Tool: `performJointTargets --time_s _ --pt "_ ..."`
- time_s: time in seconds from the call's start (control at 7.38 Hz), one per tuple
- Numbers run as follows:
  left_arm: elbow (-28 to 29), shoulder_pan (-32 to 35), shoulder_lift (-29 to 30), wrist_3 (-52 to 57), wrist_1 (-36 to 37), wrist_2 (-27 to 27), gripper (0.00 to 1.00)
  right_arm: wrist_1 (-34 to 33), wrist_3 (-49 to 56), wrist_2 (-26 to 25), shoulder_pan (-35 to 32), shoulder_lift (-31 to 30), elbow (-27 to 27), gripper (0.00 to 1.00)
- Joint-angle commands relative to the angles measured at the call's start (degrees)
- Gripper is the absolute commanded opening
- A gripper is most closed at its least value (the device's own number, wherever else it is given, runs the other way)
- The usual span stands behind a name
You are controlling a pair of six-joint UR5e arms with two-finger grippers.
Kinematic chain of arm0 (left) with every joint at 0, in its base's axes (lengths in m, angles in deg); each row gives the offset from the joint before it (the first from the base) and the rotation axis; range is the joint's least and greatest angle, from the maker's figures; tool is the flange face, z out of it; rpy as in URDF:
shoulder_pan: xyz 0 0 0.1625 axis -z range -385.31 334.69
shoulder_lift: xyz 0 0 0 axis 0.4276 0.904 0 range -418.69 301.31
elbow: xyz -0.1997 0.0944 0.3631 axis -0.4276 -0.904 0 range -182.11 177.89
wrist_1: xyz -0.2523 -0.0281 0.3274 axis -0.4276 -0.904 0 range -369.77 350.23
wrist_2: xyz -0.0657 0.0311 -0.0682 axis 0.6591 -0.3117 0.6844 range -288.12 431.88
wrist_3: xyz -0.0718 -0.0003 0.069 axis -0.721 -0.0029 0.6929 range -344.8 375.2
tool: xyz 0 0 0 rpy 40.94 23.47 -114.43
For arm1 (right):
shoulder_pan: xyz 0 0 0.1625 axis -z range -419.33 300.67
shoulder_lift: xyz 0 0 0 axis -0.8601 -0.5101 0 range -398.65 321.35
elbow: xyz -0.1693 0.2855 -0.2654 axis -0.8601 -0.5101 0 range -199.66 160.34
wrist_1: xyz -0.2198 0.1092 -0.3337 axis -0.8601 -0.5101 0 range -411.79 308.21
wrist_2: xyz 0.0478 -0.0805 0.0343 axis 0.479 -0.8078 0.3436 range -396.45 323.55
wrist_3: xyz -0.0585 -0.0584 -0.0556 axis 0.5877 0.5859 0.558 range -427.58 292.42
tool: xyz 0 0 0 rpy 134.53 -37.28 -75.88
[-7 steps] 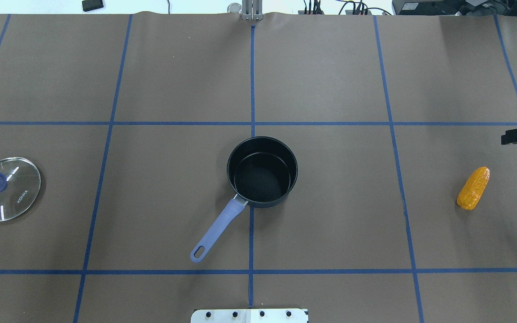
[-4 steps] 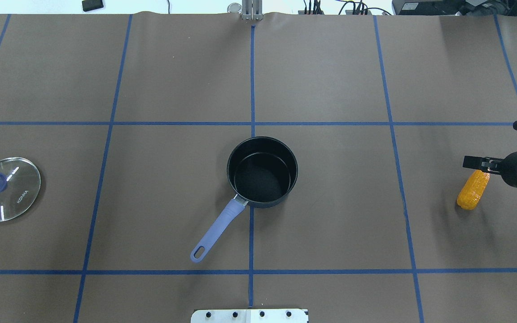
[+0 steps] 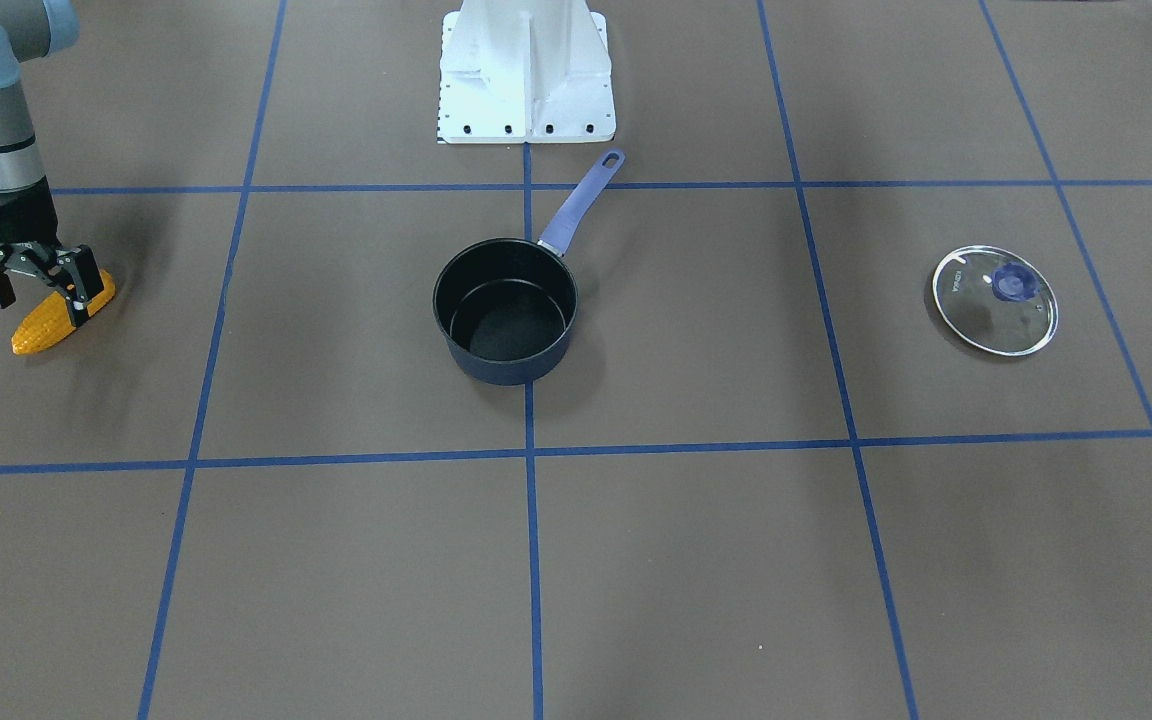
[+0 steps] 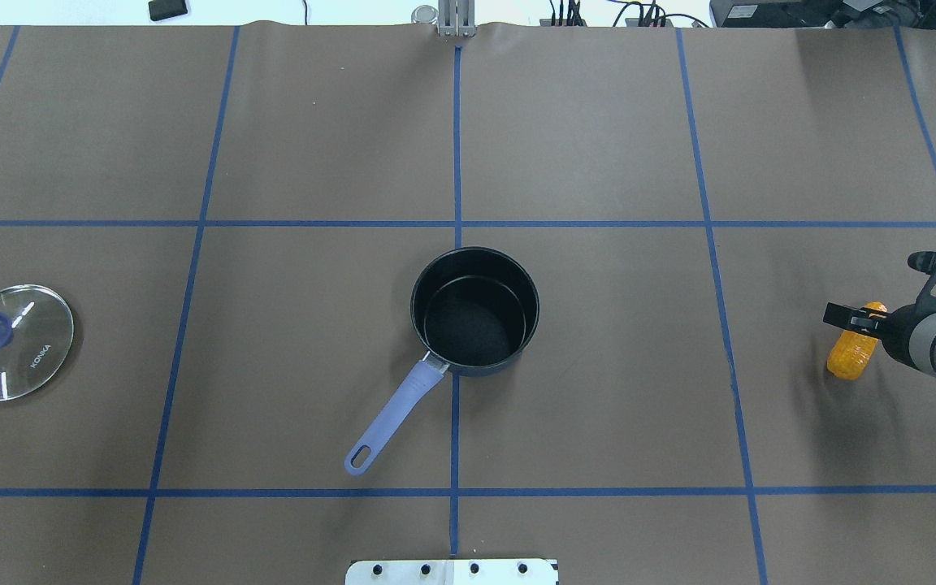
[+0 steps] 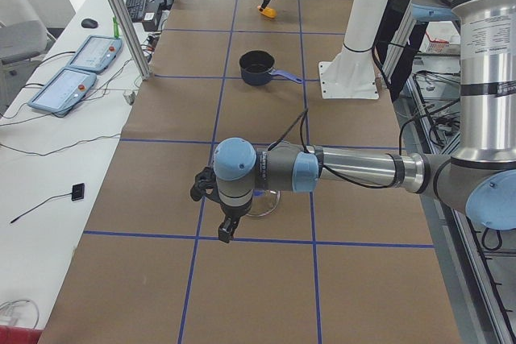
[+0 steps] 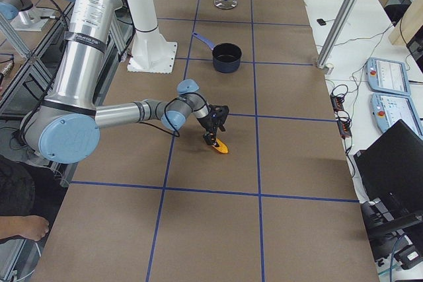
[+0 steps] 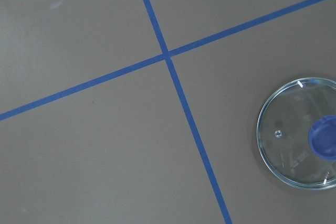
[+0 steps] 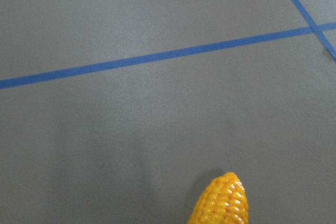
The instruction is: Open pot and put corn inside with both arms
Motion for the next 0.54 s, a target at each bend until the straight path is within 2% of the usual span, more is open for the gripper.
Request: performJointTargets --time_s 0.0,0.14,0.27,0.41 --pt "-0.04 0.0 -0.01 0.0 -0.01 2.38 0.98 1.45 -0.98 -2.69 2.01 -0.2 -2.32 0.9" --pt "-0.04 0.0 -0.01 0.0 -0.01 2.39 0.98 1.45 -1.07 -3.65 2.63 -0.2 -3.1 0.82" --pt "-0.04 0.0 -0.1 0.0 -0.01 2.39 0.98 1.45 -2.03 -3.84 2.98 -0.12 -3.2 0.52" --pt "-0.04 0.0 -0.1 0.0 -0.01 2.39 0.98 1.36 -1.95 -3.75 3.16 0.15 -3.2 0.11"
